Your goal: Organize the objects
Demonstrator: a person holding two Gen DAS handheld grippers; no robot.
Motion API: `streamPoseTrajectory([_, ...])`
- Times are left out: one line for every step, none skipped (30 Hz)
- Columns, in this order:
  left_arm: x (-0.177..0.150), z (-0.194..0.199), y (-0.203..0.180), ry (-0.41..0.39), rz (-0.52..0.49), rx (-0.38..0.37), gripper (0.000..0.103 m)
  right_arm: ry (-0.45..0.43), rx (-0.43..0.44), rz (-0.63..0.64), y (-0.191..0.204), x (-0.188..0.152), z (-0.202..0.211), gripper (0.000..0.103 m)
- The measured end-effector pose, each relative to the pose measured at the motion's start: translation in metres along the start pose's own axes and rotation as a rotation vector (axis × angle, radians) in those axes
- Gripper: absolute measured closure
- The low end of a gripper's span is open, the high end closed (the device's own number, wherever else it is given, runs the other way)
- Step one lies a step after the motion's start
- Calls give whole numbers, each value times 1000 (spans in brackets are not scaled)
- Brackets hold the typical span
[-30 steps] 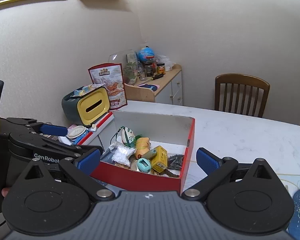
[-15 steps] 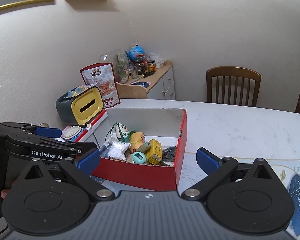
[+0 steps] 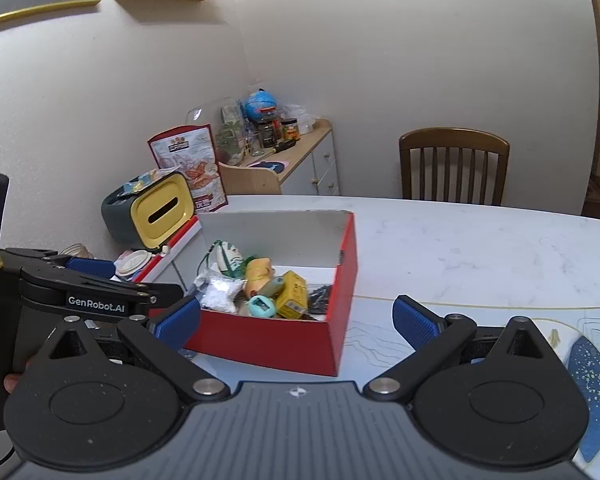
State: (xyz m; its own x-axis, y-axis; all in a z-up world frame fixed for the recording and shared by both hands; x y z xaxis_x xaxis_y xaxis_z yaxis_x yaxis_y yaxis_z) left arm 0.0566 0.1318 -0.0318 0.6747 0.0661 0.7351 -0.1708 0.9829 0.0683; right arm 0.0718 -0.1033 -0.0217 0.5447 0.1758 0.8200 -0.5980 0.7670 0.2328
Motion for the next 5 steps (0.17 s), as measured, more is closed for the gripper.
streamPoseTrajectory([0,-1,-2,3,2,1,0,-2,-5,-2,-5,0,1,0])
streamPoseTrajectory([0,-1,-3,6,4,5,0,-4,-9,-7,-10,0,2,0])
streamPoseTrajectory([1,-1,-6,9,5,9,0,-5,-14,-13,-17,0,3,0])
streamPoseTrajectory([2,-2,-8,9,5,13,0,-4,-20,-19,-25,1,3,0])
streamPoseTrajectory([3,-2,-11,9,5,14,0,-7,-32,-26,-35,1,4,0])
Point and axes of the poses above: each gripper's, at about its wrist camera, not at the fingertips, and z roughly against the way its jaws point, y to its left, x to its top, the point moved 2 cm from there along -z, roughly the way its jaws point, and after that the axes turned 4 degrees about -z, right-handed, at the moved point
